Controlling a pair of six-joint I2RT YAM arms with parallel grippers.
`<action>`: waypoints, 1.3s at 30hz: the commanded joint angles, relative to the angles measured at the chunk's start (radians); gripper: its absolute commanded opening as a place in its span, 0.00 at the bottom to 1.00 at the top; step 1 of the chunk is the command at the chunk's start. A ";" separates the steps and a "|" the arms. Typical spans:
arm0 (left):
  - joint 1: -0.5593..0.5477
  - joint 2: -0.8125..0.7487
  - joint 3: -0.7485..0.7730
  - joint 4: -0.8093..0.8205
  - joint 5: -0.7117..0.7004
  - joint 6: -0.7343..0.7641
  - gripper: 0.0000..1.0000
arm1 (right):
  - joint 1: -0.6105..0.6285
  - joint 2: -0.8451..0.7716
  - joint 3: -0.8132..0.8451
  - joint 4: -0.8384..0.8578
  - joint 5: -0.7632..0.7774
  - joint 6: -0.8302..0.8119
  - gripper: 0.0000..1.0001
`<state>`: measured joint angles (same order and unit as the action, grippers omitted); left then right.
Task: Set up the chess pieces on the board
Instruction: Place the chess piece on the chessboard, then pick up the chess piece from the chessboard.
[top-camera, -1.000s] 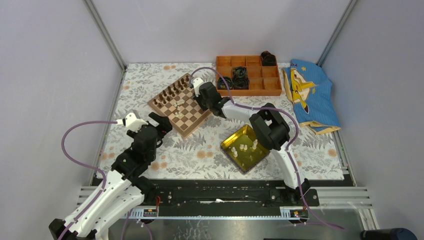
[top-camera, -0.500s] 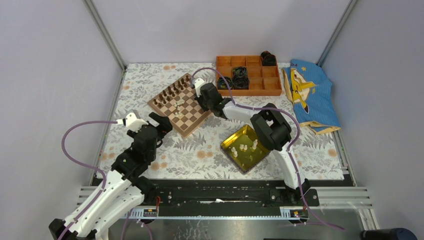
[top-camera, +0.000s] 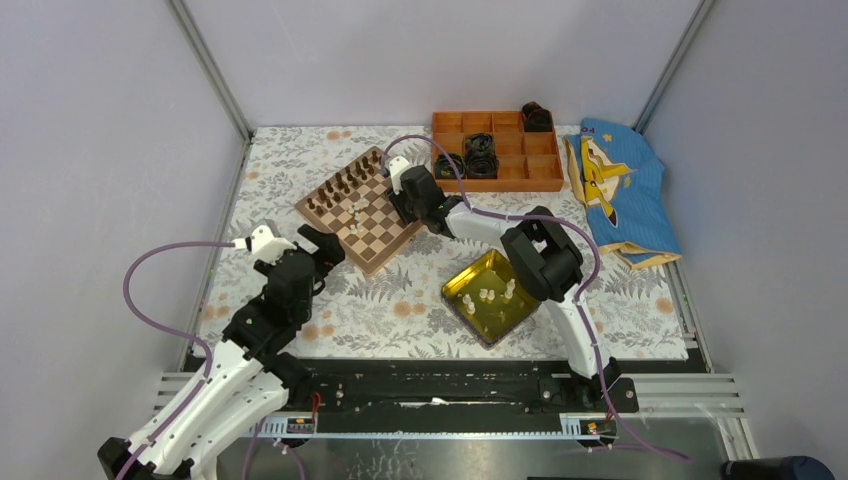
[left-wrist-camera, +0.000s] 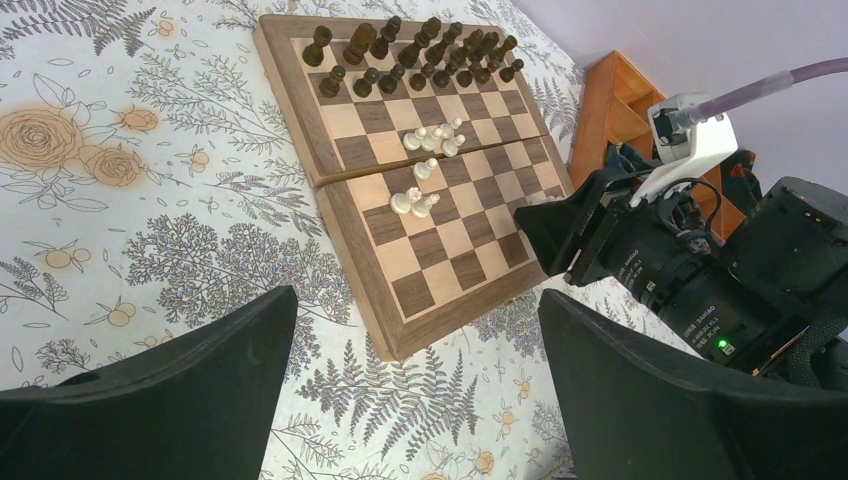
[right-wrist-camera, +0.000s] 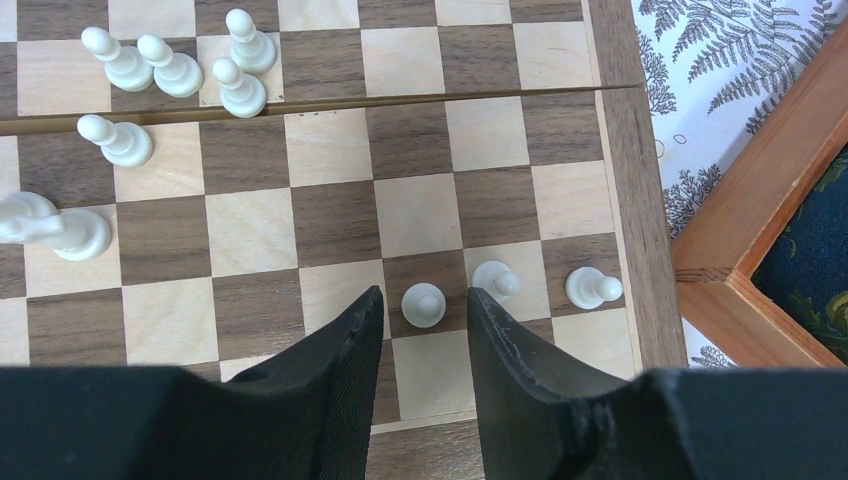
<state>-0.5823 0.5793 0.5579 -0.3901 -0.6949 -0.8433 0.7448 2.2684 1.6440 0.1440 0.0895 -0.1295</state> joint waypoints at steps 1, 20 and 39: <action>-0.005 -0.011 -0.010 0.006 0.000 -0.014 0.99 | -0.008 -0.086 0.017 0.017 0.006 -0.002 0.44; -0.004 -0.019 -0.016 0.003 0.003 -0.023 0.99 | 0.018 -0.173 0.001 -0.011 -0.047 -0.012 0.44; -0.005 -0.042 -0.010 -0.021 -0.006 -0.028 0.99 | 0.071 -0.090 0.146 -0.198 -0.324 -0.086 0.43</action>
<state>-0.5823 0.5541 0.5491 -0.4000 -0.6876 -0.8597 0.7910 2.1574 1.7103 0.0093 -0.1360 -0.1780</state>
